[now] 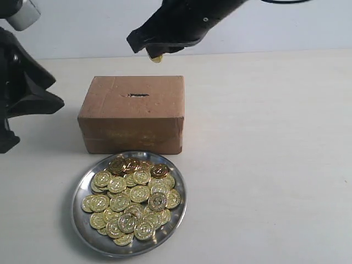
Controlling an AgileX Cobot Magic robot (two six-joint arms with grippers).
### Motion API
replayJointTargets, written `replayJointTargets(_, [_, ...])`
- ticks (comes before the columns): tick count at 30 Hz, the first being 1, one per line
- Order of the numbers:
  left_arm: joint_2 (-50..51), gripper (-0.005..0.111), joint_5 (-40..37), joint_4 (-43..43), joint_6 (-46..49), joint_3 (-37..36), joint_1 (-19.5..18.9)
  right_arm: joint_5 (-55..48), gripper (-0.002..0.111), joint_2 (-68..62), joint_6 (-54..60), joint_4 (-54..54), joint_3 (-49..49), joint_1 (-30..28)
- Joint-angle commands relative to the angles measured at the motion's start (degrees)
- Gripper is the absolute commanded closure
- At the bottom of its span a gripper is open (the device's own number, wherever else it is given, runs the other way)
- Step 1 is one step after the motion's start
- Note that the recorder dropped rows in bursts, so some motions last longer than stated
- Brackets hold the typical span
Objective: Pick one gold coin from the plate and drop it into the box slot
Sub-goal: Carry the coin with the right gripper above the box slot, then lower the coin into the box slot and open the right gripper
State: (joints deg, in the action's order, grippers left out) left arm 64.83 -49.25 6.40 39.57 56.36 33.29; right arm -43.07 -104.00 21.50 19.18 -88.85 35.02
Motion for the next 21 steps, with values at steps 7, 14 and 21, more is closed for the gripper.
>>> replayJointTargets(7, [-2.53, 0.091, -9.49, 4.72, -4.93, -2.83, -0.13, -15.07, 0.108, -23.29, 26.39, 0.25, -28.84, -0.47])
replayJointTargets(14, [-2.53, 0.091, -8.92, 4.85, -4.93, -2.83, -0.13, -12.38, 0.108, -27.49, 27.26, 0.29, -28.84, -0.47])
replayJointTargets(21, [-2.53, 0.091, -8.91, 4.95, -4.93, -2.83, -0.13, -12.45, 0.108, -28.29, 28.29, 1.01, -28.84, -0.47])
